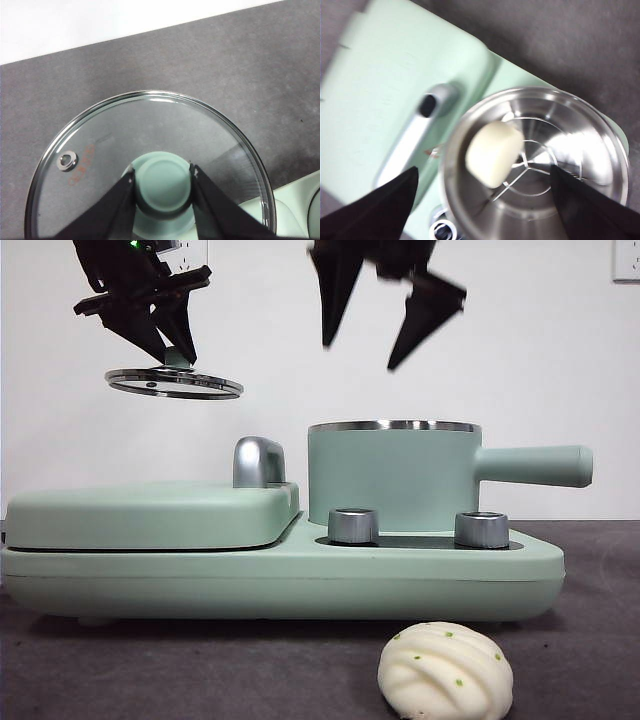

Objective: Put the buns in a small steamer

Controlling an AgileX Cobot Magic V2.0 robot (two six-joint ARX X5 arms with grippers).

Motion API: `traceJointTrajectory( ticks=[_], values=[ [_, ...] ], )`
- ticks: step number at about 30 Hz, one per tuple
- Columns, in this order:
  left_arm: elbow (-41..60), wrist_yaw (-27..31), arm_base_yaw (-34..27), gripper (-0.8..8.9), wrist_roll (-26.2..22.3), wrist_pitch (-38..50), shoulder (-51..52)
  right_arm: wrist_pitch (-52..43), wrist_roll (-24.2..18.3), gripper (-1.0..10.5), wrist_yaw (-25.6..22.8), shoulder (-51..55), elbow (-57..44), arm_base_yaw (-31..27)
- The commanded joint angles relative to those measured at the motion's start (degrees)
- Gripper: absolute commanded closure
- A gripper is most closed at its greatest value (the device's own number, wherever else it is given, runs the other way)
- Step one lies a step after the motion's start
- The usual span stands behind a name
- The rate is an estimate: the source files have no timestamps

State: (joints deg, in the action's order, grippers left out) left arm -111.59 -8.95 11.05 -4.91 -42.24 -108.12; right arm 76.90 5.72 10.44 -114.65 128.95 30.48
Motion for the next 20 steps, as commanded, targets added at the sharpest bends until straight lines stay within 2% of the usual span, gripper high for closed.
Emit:
traceJointTrajectory(
  ticks=[1, 9, 14, 18, 20],
  values=[
    [-2.4, -0.3, 0.2, 7.95, 0.0, 1.2, 0.8, 4.5, -0.6, 5.3, 0.0, 2.8, 0.2, 2.0],
    [-2.4, -0.3, 0.2, 7.95, 0.0, 1.0, 0.8, 4.5, 0.4, 5.3, -0.4, 15.2, -12.0, 7.4],
    [-2.4, -0.3, 0.2, 7.95, 0.0, 1.0, 0.8, 4.5, 1.9, 5.3, -4.7, 24.0, -25.1, 12.4],
    [-2.4, -0.3, 0.2, 7.95, 0.0, 1.0, 0.8, 3.8, 3.3, 5.3, -5.1, 29.9, -36.3, 16.0],
    [-2.4, -0.3, 0.2, 7.95, 0.1, 0.8, 0.8, 0.2, 6.1, 5.3, -5.5, 33.4, -43.0, 18.2]
  ],
)
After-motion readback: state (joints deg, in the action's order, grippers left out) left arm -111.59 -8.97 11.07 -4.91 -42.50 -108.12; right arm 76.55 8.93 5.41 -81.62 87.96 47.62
